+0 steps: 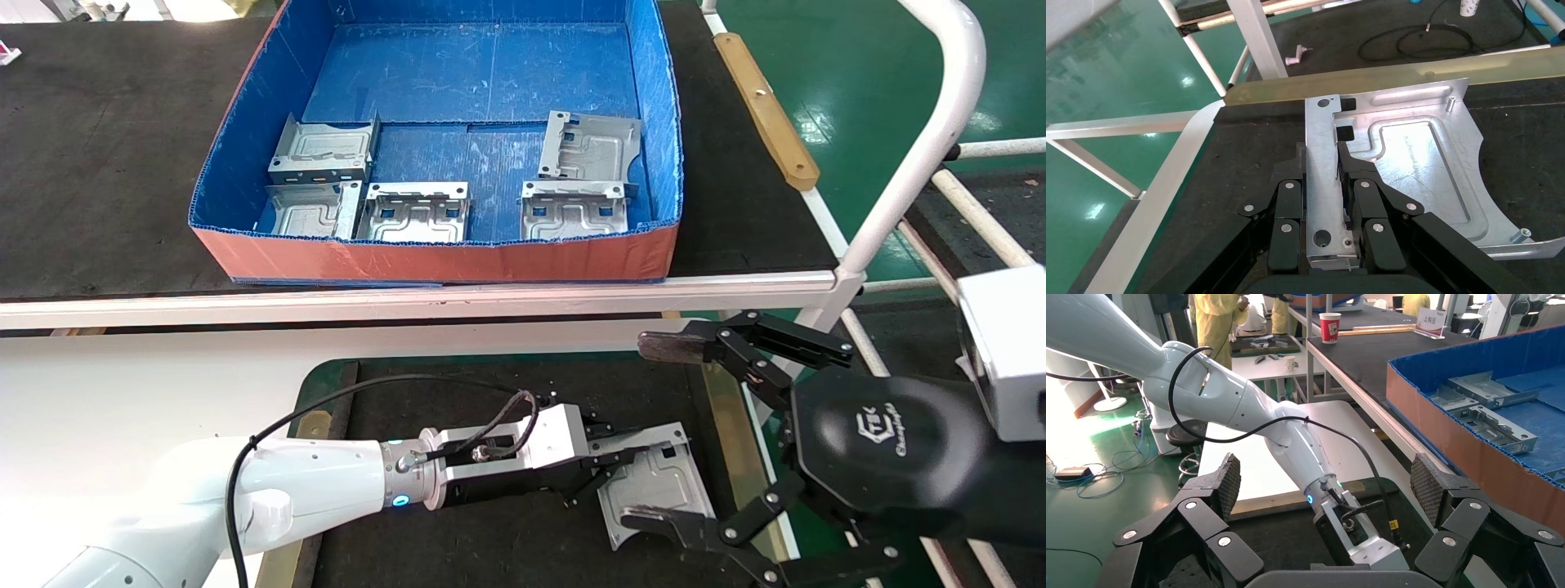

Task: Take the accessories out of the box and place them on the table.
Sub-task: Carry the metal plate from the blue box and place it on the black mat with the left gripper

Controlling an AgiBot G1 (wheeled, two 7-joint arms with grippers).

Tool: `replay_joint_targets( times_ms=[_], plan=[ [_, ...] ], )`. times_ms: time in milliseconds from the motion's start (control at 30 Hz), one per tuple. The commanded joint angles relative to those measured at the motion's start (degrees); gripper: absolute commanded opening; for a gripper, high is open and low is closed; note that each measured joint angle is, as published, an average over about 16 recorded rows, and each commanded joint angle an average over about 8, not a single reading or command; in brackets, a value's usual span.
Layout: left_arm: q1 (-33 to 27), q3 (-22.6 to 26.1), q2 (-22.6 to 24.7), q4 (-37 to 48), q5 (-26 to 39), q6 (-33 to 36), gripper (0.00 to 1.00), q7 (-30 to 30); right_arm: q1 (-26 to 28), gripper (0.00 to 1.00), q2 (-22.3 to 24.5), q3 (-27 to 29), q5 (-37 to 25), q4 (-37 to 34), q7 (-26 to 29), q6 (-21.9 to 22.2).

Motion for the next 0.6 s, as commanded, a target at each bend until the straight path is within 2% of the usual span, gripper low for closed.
replay_joint_targets(
  times_ms=[33,67,600],
  plan=[
    [0.1,0.6,0.0,-0.2,-0.4,-0.4,0.95,-0.1,0.0,1.00,0.0,0.0,0.0,0.0,0.0,0.0],
    [0.1,0.8,0.0,-0.3,-0.5,-0.5,1.00,-0.2,0.0,1.00,0.0,0.0,0.0,0.0,0.0,0.0],
    [0.1,0.3,0.0,-0.1,-0.3,-0.2,1.00,-0.1,0.0,1.00,0.0,0.0,0.0,0.0,0.0,0.0]
  ],
)
